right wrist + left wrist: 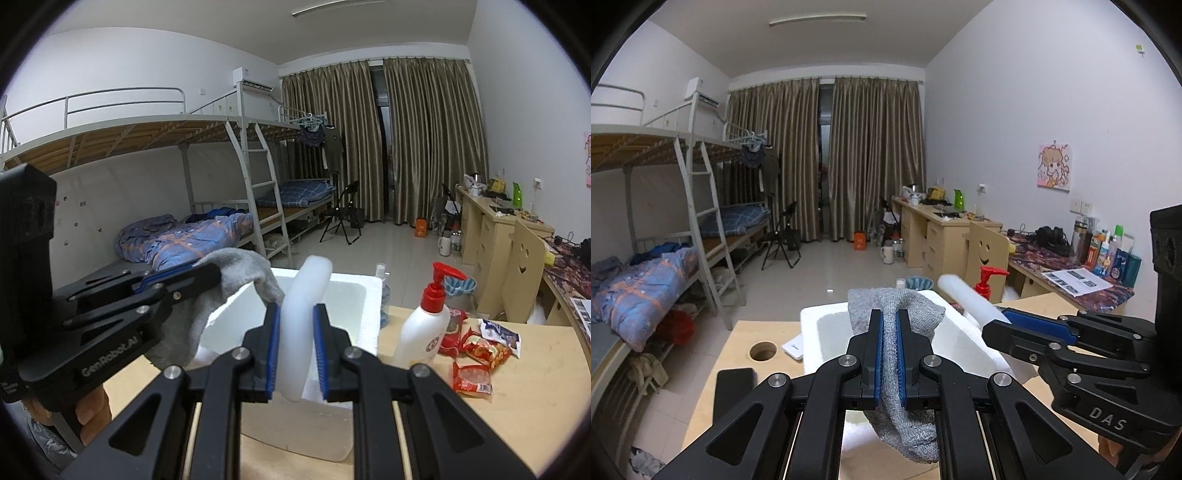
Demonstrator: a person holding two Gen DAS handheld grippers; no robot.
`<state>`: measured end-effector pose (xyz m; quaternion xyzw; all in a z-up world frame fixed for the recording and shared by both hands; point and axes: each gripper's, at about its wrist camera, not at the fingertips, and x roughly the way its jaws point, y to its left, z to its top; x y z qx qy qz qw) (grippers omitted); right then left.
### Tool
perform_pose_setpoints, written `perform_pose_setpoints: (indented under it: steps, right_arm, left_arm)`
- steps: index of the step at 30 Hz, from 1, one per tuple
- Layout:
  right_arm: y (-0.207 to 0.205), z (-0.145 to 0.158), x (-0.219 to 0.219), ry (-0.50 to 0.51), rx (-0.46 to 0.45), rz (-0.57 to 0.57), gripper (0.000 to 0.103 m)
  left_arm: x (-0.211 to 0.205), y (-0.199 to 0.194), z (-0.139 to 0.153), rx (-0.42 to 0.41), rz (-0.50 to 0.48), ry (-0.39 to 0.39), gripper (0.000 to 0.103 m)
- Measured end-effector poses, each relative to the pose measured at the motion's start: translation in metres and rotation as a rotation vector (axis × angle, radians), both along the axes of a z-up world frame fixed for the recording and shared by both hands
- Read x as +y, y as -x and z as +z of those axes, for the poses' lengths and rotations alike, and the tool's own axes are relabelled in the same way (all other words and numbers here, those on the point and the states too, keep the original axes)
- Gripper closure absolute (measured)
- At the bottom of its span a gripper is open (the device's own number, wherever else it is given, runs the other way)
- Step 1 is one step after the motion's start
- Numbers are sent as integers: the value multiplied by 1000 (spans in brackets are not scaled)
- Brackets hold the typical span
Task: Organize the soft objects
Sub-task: 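Carry the sock and foam strip in both grippers over the foam box, then open the left gripper to drop the grey sock into the foam box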
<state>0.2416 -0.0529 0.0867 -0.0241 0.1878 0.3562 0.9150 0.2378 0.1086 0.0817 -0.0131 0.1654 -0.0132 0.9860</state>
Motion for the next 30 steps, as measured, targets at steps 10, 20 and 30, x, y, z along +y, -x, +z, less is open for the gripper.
perform_pose_setpoints:
  steps: [10, 20, 30]
  right_arm:
    - [-8, -2, -1, -4, 20, -15, 82]
    - [-10, -2, -4, -9, 25, -21, 82]
    - [-10, -3, -6, -8, 21, -25, 82]
  left_arm:
    - [1, -21, -10, 25, -31, 4, 96]
    - [0, -29, -14, 24, -42, -20, 92]
    - [12, -22, -10, -13, 29, 23, 18]
